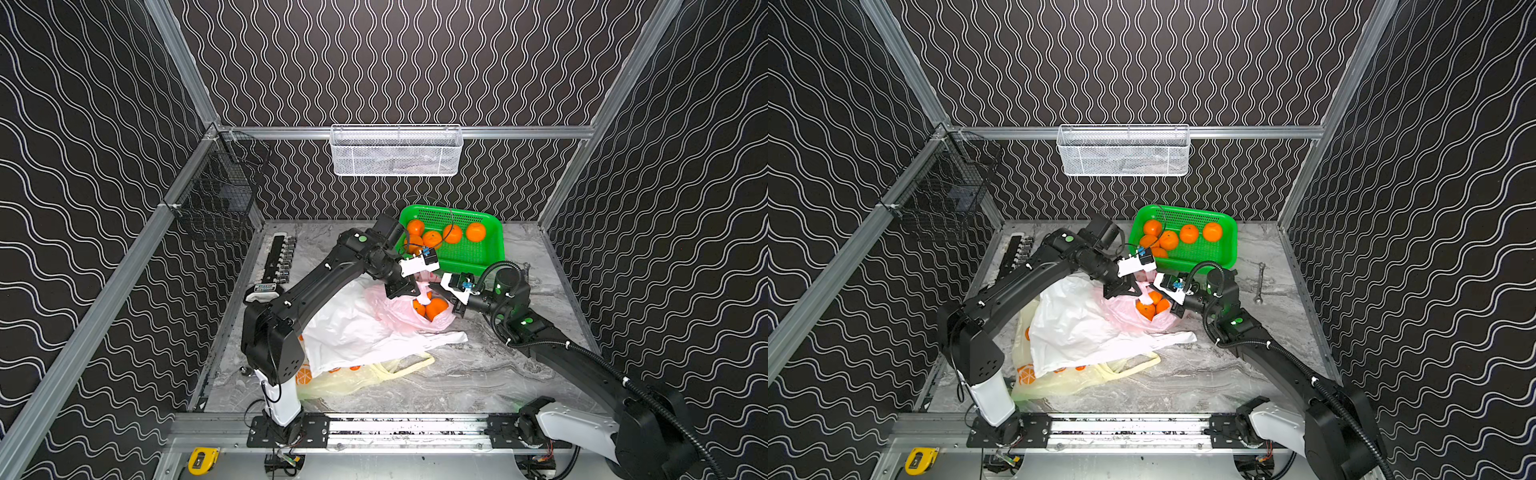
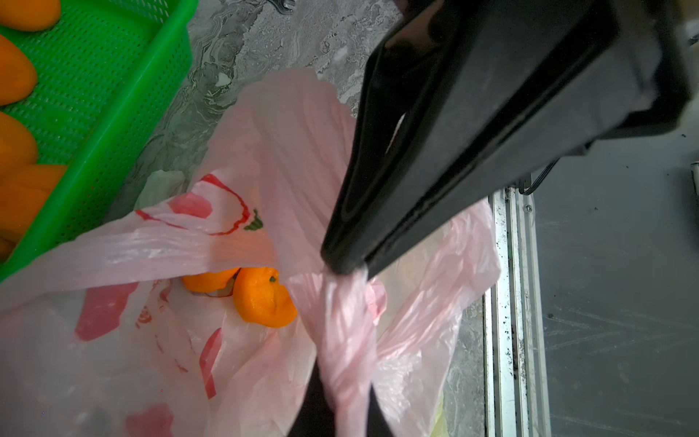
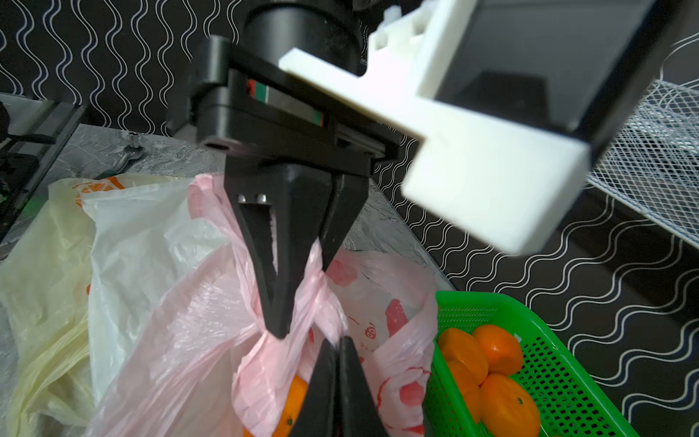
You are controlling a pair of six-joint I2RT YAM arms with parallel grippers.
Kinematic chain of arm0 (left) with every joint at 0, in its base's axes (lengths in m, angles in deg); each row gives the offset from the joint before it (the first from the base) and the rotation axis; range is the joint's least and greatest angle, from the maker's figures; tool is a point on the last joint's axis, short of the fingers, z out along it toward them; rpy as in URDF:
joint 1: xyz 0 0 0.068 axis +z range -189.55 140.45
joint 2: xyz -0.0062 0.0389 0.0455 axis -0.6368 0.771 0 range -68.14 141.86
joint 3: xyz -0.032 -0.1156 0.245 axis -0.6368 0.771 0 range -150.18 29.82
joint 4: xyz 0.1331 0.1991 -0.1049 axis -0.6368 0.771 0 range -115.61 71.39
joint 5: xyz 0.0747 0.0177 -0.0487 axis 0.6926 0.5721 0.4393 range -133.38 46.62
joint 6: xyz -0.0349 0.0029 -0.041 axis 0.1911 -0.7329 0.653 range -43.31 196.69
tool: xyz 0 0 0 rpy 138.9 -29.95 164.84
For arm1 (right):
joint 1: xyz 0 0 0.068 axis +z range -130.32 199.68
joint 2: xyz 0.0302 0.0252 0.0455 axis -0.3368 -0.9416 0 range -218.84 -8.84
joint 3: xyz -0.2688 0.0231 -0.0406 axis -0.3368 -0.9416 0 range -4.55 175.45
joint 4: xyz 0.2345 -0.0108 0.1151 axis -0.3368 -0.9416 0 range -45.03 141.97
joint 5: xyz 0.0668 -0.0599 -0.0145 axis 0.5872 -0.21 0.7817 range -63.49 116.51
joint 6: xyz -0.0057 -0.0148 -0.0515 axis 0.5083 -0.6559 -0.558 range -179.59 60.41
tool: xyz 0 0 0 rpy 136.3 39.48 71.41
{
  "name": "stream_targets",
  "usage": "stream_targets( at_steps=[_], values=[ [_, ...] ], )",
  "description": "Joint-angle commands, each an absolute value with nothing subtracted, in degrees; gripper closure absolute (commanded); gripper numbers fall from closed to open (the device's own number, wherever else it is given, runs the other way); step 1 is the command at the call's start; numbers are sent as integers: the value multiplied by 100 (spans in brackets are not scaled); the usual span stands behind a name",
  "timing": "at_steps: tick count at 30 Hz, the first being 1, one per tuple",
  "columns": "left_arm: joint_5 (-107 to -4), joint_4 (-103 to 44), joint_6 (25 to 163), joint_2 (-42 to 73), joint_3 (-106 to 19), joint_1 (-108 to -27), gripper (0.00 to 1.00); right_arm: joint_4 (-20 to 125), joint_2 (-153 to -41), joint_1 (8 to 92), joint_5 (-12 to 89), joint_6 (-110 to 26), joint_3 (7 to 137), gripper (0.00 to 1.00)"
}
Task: Place the oranges into plastic bags & tie knots
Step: Tie the plastic bag at the center of the board.
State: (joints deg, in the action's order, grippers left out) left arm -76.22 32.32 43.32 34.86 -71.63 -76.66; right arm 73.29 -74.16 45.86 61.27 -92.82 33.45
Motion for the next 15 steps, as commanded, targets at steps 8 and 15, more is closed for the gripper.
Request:
stream_targets(
  at_steps=[8,15],
  values=[
    [-7517,3129,3901,3352,-7208,-7691,100,7219,-6485,4512,5327,-8283,3227,50],
    [-7209,2686,3532,3191,-7064,-7696,100,5254,-6342,4034,4240,-6576,4263,51]
  ],
)
